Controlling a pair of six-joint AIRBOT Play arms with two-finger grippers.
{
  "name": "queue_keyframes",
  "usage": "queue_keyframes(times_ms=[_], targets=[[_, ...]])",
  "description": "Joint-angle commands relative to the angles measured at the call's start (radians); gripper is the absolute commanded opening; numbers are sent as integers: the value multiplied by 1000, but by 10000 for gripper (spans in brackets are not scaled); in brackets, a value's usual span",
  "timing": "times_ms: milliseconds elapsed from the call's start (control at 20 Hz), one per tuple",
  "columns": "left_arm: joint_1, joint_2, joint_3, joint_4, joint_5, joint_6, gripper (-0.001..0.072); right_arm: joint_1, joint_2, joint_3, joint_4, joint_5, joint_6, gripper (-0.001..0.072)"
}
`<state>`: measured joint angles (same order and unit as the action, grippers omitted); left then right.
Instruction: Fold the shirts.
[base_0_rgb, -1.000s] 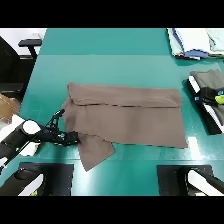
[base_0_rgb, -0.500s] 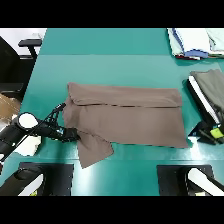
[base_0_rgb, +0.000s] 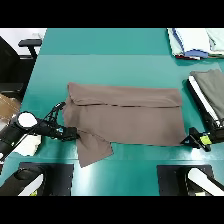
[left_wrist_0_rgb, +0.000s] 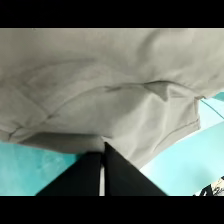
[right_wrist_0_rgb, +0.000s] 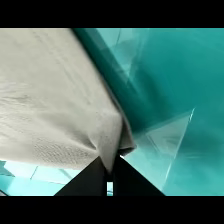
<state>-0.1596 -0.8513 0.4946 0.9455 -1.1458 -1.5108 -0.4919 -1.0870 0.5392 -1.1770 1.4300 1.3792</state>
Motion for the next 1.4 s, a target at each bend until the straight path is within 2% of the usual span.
queue_keyframes(times_ms=[0,100,250,450,550,650,750,900,1150,1300,1350], targets=[[-1,3,27,46,-67,-10,17,0,0,59,13,40,-16,17],[-1,9,61,87,-117,-28,17,0,0,120,-20,104,-18,17],[-1,129,66,123,-169,-94,16,15,57,180,-97,162,-19,17],[-1,238,85,121,-280,-161,17,119,201,231,-136,148,-17,16],[-1,217,132,138,-240,-158,17,197,212,291,-135,114,13,16],[-1,154,215,211,-168,-154,17,286,154,377,-134,68,29,16],[0,52,315,267,-113,-100,18,358,55,465,-133,15,47,16],[0,-161,486,277,19,-16,20,414,-128,606,-125,-23,78,16],[0,-500,718,284,143,36,21,436,-376,817,-123,-25,78,17],[0,-606,772,282,173,37,24,436,-469,914,-122,-16,77,20],[0,-620,775,282,175,37,166,436,-489,937,-115,-18,74,101]])
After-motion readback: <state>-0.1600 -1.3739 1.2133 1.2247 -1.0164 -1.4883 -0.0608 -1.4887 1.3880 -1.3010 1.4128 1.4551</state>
